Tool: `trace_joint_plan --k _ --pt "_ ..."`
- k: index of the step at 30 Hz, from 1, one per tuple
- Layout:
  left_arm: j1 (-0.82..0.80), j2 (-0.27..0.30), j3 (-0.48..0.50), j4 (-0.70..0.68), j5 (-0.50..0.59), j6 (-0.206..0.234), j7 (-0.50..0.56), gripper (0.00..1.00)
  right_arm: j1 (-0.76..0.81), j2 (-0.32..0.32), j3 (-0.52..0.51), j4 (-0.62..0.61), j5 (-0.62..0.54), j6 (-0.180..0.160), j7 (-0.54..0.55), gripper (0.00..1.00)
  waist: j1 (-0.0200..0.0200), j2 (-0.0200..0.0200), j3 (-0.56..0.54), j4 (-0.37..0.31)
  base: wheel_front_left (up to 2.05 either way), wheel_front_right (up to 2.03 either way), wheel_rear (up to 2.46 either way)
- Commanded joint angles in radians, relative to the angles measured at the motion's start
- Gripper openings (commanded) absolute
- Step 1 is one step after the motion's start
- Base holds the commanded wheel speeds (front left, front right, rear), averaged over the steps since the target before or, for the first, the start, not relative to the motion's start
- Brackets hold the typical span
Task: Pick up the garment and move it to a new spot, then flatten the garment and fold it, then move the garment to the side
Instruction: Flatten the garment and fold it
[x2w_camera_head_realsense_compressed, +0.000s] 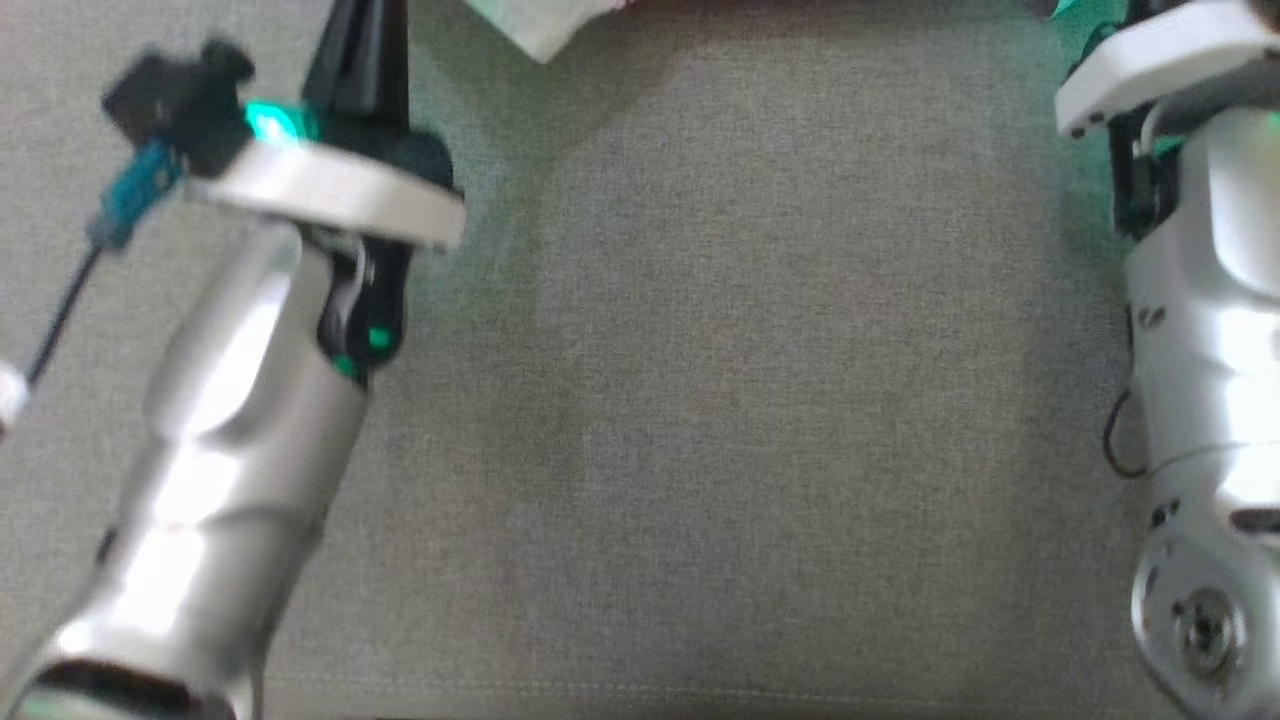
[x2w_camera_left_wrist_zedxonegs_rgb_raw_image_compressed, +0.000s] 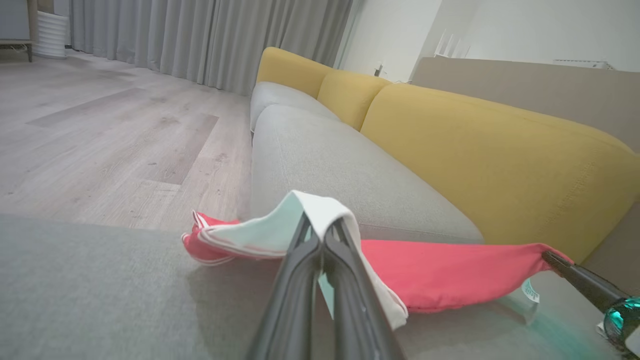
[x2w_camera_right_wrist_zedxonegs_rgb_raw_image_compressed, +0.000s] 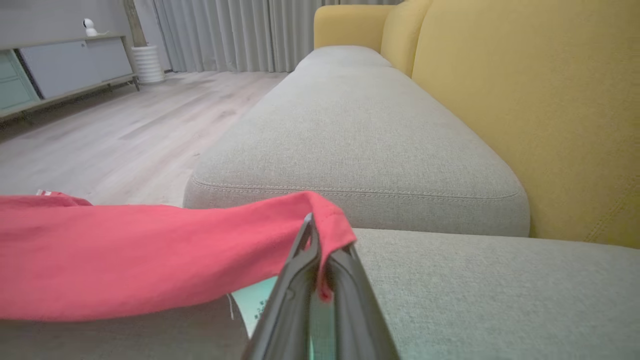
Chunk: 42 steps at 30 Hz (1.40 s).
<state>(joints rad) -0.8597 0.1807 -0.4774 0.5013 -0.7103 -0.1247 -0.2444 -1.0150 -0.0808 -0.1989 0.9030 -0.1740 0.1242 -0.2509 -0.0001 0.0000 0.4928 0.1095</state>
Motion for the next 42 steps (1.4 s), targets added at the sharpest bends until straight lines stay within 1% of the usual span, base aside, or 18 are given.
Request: trace_joint_plan --k 1,6,12,19,25,28,31,33,36,42 --pt "0.02 0.048 0.045 -0.052 -0.006 -0.004 -0.011 0.0 0.025 0.023 0.023 -0.049 0.022 0.007 -0.011 0.0 0.0001 0.0 -0.009 0.0 0.0 0.0 0.0" --pt "0.195 0.072 0.074 -0.184 -0.009 0.018 -0.016 0.0 0.156 0.027 0.057 -0.165 0.121 0.007 -0.011 0.0 0.0001 0.0 -0.063 -0.004 0.0 0.0 0.0" --pt "0.454 0.095 0.1 -0.358 -0.013 0.083 -0.017 0.0 0.369 0.03 0.104 -0.308 0.217 0.007 -0.011 0.0 0.0001 0.0 -0.176 -0.018 0.0 0.0 0.0" --pt "0.738 0.118 0.083 -0.537 -0.031 0.167 0.003 0.0 0.649 0.03 0.138 -0.461 0.335 0.007 -0.011 0.0 0.0001 0.0 -0.321 -0.03 0.0 0.0 0.0" --pt "0.926 0.157 0.06 -0.669 -0.036 0.23 0.047 0.0 0.879 0.03 0.135 -0.569 0.393 0.007 0.005 0.0 0.0001 0.0 -0.437 -0.034 0.0 0.0 0.0" --pt "0.999 0.176 0.063 -0.722 -0.039 0.263 0.06 0.0 0.973 0.03 0.132 -0.619 0.411 0.007 0.032 0.0 0.0001 0.0 -0.48 -0.034 0.0 0.0 0.0" --pt "1.061 0.19 0.056 -0.764 -0.043 0.286 0.077 0.0 1.049 0.03 0.132 -0.671 0.419 0.007 0.061 0.0 0.0001 0.0 -0.509 -0.035 0.0 0.0 0.0" --pt "1.087 0.194 0.049 -0.784 -0.047 0.293 0.086 0.0 1.086 0.03 0.132 -0.698 0.422 0.007 0.08 0.0 0.0001 0.0 -0.517 -0.035 0.0 0.0 0.0" --pt "1.105 0.196 0.031 -0.785 -0.048 0.293 0.1 0.0 1.121 0.031 0.132 -0.722 0.424 0.007 0.103 0.0 0.0001 0.0 -0.523 -0.035 0.0 0.0 0.0" --pt "1.089 0.181 -0.004 -0.719 -0.052 0.264 0.104 0.0 1.117 0.031 0.144 -0.688 0.426 0.007 0.117 0.0 0.0001 0.0 -0.517 -0.035 0.0 0.0 0.0"
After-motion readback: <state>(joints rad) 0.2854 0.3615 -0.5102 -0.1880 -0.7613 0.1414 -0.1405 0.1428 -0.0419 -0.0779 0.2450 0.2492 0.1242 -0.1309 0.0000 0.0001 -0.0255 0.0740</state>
